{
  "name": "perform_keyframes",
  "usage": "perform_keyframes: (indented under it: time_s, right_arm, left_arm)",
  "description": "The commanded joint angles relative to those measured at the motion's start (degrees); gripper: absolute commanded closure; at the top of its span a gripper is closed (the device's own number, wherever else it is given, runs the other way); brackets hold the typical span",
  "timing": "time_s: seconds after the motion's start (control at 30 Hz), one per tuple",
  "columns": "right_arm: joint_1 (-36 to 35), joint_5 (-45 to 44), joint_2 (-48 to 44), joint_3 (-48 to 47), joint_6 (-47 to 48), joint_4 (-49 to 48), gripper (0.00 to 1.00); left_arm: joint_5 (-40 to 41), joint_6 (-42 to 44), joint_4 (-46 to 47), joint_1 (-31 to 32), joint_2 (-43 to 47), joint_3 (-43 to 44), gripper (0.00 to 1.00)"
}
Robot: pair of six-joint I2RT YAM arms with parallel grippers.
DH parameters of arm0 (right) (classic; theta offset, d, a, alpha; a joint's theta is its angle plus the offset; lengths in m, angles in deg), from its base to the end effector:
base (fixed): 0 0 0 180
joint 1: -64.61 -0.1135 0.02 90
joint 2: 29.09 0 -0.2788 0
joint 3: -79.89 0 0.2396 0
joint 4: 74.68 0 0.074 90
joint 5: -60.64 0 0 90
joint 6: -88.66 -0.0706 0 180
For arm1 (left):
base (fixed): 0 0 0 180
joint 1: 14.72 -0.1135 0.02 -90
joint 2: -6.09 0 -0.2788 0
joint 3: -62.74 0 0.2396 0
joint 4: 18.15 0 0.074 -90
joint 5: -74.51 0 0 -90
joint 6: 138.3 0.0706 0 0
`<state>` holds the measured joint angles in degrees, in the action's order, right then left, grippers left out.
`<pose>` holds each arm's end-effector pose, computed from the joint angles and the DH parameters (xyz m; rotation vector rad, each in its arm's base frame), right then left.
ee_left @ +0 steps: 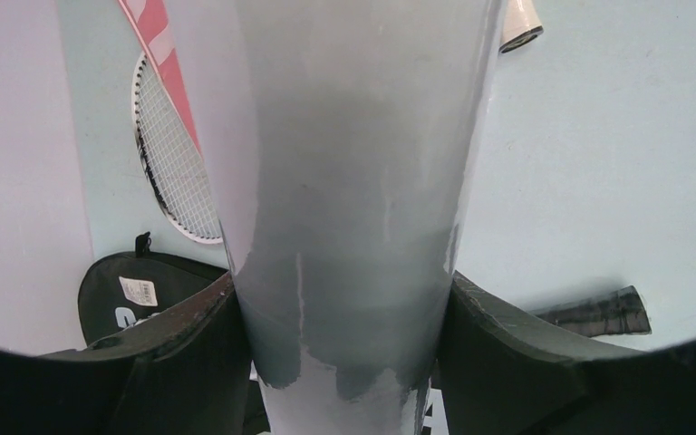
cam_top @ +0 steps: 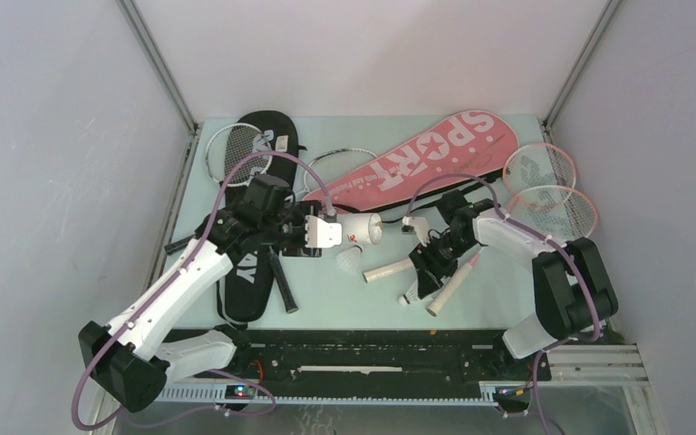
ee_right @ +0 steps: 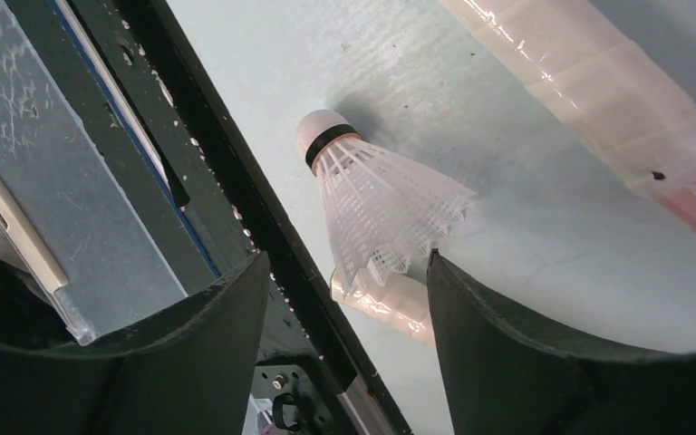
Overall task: Pack up the badminton gear
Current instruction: Pick up the shuttlecock at the center of the board.
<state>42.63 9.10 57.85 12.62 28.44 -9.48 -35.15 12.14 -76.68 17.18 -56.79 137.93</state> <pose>0.2082 0.1314 0.1825 -1.2829 2.5424 0.9823 0.1778 -0.1386 0.3113 1.7841 1.4890 -0.1597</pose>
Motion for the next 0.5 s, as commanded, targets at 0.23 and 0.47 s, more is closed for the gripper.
perform_keyframes:
  time_s: [0.23,0.47]
  right_arm:
    - [-3.6,0.7,3.5,-0.8,-0.5,-1.2,0.61]
    - [-3.9,2.3,1.9,-3.0,0.0,1.0,1.00]
  left_arm:
    - [-0.7,0.6,1.6,-0.9,2.3,-1.4,0.39]
    - [-0.6,0.5,1.6,-1.0,2.3,-1.4,0.39]
